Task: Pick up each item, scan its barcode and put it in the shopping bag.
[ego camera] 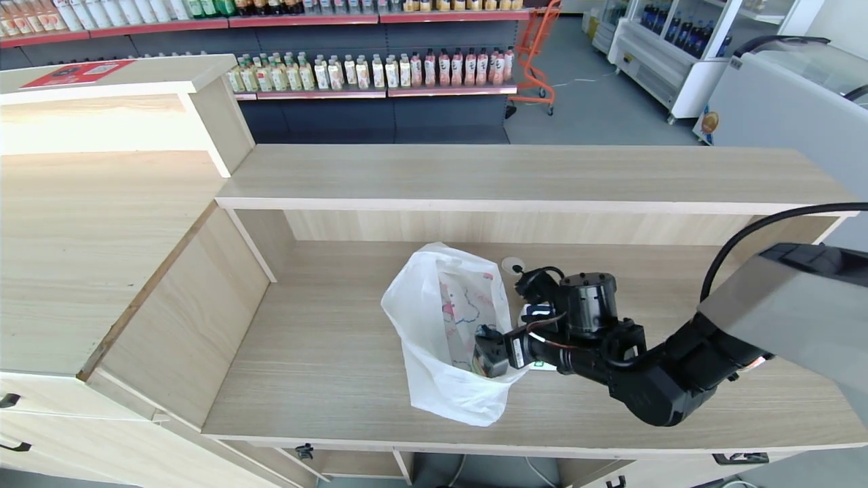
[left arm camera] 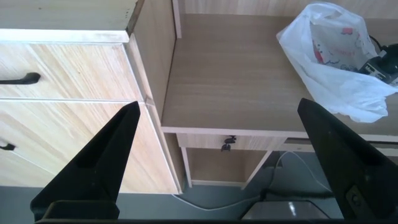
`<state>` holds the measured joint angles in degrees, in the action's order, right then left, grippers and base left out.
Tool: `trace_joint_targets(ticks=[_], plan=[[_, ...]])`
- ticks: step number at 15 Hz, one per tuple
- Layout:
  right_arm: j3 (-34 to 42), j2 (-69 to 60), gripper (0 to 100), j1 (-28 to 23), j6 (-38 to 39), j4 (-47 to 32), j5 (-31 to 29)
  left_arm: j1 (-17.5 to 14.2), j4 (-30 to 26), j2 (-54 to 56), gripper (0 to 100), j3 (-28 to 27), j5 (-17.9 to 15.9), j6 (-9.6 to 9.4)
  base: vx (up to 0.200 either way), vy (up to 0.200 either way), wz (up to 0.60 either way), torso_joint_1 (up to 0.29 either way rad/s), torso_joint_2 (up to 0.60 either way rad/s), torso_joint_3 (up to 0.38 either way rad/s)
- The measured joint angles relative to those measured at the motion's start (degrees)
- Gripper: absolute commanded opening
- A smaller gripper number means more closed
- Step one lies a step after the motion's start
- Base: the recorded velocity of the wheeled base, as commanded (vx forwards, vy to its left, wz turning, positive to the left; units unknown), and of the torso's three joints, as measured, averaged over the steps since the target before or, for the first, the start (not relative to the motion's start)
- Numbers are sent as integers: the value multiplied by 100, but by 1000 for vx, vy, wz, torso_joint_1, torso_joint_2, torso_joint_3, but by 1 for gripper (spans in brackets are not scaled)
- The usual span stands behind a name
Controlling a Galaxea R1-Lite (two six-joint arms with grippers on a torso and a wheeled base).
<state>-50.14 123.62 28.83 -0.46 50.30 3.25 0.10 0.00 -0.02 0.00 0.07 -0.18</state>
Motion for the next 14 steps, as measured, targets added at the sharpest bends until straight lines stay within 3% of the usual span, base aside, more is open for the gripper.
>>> trace_joint_targets(ticks=[5, 7, 9, 10, 12, 14], plan=[[174, -1089, 100, -271, 1365, -601, -2, 0, 0, 0, 100, 0, 0, 0, 0, 0, 0, 0, 0, 0], [397, -2008, 100, -507, 1585, -1495, -20, 0, 0, 0, 100, 0, 0, 2, 0, 0, 0, 0, 0, 0], [563, -3007, 100, -1078, 1282, -2989, -321, 0, 0, 0, 100, 0, -2, 0, 0, 0, 0, 0, 0, 0], [629, -3466, 100, -1596, 941, -3511, -673, 0, 0, 0, 100, 0, 2, 0, 0, 0, 0, 0, 0, 0], [781, -4107, 100, -2493, 374, -3972, -1173, -5, 0, 0, 100, 0, 0, 0, 0, 0, 0, 0, 0, 0], [1078, -4625, 100, -2896, 185, -4094, -1321, 0, 0, 0, 100, 0, 0, 0, 0, 0, 0, 0, 0, 0]])
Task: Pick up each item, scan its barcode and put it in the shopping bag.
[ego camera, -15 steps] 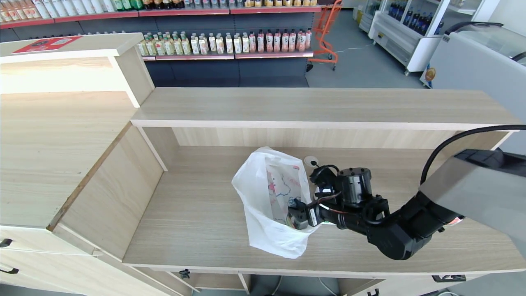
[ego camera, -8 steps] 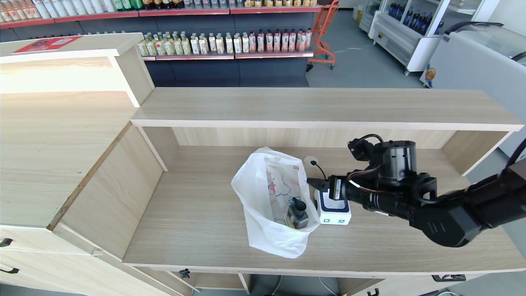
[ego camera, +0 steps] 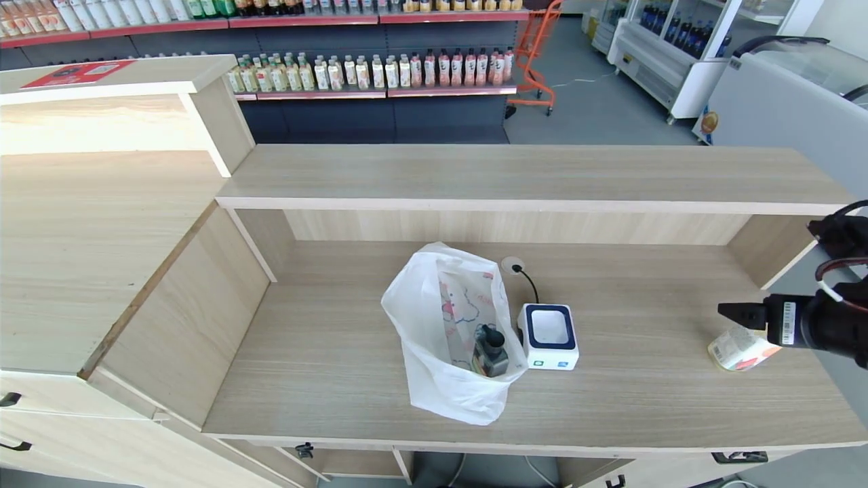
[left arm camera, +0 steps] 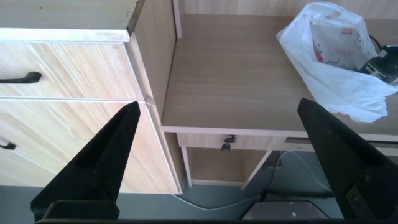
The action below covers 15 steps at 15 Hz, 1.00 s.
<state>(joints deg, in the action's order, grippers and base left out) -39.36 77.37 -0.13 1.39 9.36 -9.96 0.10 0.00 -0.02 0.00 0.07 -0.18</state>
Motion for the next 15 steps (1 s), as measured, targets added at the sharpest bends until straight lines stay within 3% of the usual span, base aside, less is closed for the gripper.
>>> trace_joint_targets(ticks=[4, 10, 15], plan=[[439, -601, 100, -138, 195, -12, 116, 0, 0, 0, 100, 0, -2, 29, 0, 0, 0, 0, 0, 0], [428, -701, 100, -149, 1000, -17, 162, 0, -2, 0, 100, 0, 2, 0, 0, -200, 0, 2, 1, 5], [423, -692, 100, -138, 1499, -17, 641, 0, 0, 0, 100, 0, 0, 0, 0, -200, 0, 8, 5, 0]])
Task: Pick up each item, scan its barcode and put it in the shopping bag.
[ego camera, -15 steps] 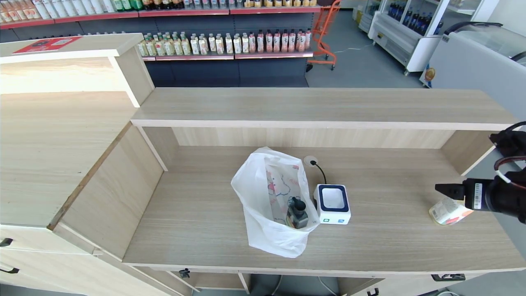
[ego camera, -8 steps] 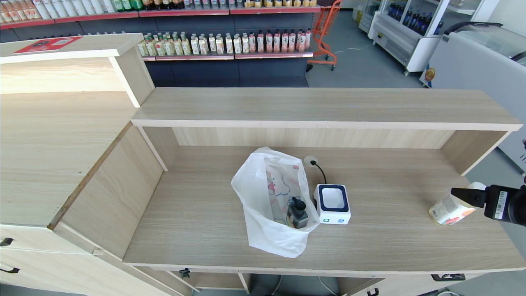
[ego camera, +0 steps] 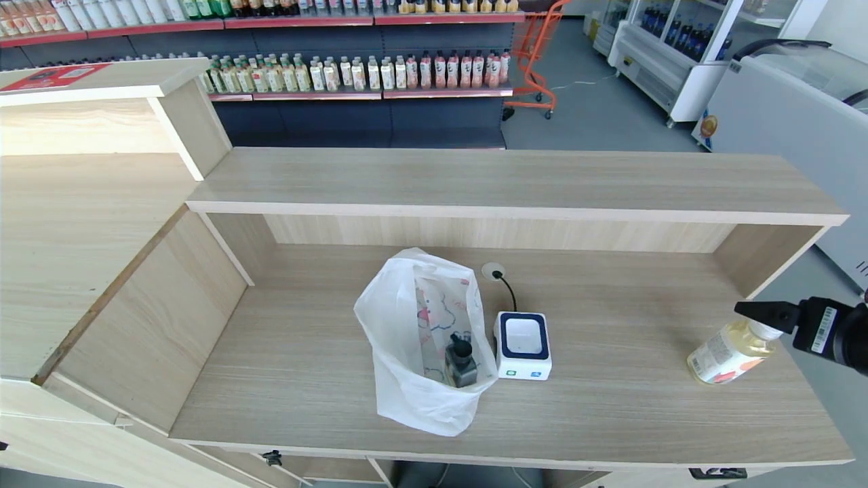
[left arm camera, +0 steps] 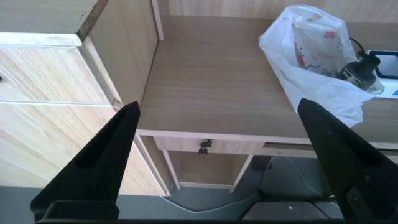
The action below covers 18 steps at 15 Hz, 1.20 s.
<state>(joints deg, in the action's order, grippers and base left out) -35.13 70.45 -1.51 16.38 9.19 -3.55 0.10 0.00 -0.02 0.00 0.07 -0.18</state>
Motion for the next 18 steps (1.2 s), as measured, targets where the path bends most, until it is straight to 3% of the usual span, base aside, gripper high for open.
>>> trace_joint_targets(ticks=[2, 13, 18], plan=[[13, -30, 100, 17, 91, -5, 266, 0, 0, 0, 100, 0, 0, 9, 0, -200, 0, 2, 7, 2], [236, -41, 100, 283, 99, -33, 289, 0, 0, 0, 100, 0, 9, 73, 0, -200, 0, 2, 2, 3], [801, -196, 100, 355, -76, -139, 155, -7, 0, 0, 100, 0, -2, 23, 0, 0, 0, 0, 0, 0]])
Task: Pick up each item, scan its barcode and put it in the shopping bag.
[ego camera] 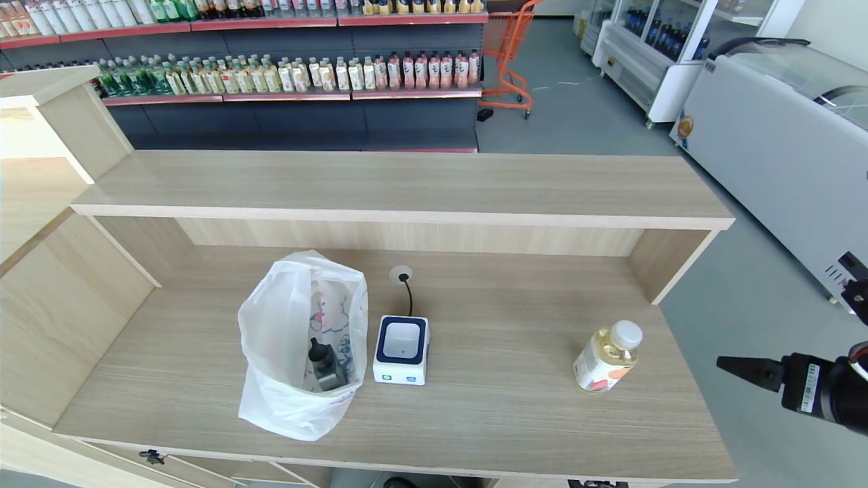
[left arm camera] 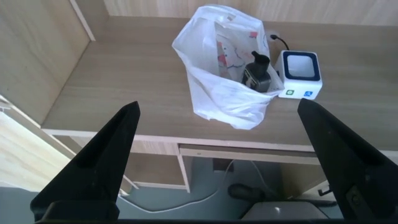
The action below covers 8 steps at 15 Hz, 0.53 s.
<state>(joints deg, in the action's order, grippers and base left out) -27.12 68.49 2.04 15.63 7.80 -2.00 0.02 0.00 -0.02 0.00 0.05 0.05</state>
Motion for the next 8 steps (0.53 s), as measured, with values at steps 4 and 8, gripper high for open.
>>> trace_joint_targets(ticks=[4, 8], plan=[[397, 23, 100, -11, -751, -397, -798, 9, 0, 0, 100, 0, 2, 0, 0, 0, 0, 0, 0, 0], [579, 413, 100, 17, -874, 232, -900, 7, 0, 0, 100, 0, 2, 2, 0, 0, 0, 0, 0, 0]])
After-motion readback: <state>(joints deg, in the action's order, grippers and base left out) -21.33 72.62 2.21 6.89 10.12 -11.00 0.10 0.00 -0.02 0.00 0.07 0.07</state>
